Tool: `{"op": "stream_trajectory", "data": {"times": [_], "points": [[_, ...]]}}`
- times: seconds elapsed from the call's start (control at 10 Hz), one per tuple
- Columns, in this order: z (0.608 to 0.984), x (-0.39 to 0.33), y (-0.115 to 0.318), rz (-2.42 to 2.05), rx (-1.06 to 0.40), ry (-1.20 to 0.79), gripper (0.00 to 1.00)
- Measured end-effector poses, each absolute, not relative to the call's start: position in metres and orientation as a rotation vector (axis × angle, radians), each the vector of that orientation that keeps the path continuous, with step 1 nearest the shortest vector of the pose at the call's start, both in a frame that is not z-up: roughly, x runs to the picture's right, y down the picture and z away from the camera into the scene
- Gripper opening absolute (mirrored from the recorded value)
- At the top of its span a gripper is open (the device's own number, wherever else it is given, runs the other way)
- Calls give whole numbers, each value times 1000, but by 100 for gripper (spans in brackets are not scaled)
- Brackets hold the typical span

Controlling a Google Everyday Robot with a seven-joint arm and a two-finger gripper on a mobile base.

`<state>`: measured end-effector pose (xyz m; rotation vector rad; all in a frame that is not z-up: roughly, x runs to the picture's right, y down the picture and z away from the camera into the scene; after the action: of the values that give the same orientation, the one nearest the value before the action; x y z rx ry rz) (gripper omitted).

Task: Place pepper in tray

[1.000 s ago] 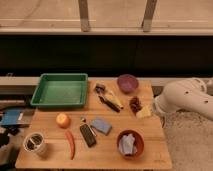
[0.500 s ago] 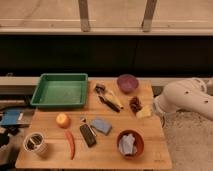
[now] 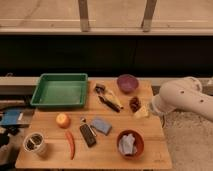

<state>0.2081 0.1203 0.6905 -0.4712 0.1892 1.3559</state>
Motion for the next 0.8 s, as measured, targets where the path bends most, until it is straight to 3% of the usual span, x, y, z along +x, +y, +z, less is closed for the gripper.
{"op": "stream_trajectory", "data": {"times": [0.5, 0.8], "points": [[709, 83, 116, 1114, -534, 163, 80], [711, 6, 140, 962, -602, 151, 80]]}}
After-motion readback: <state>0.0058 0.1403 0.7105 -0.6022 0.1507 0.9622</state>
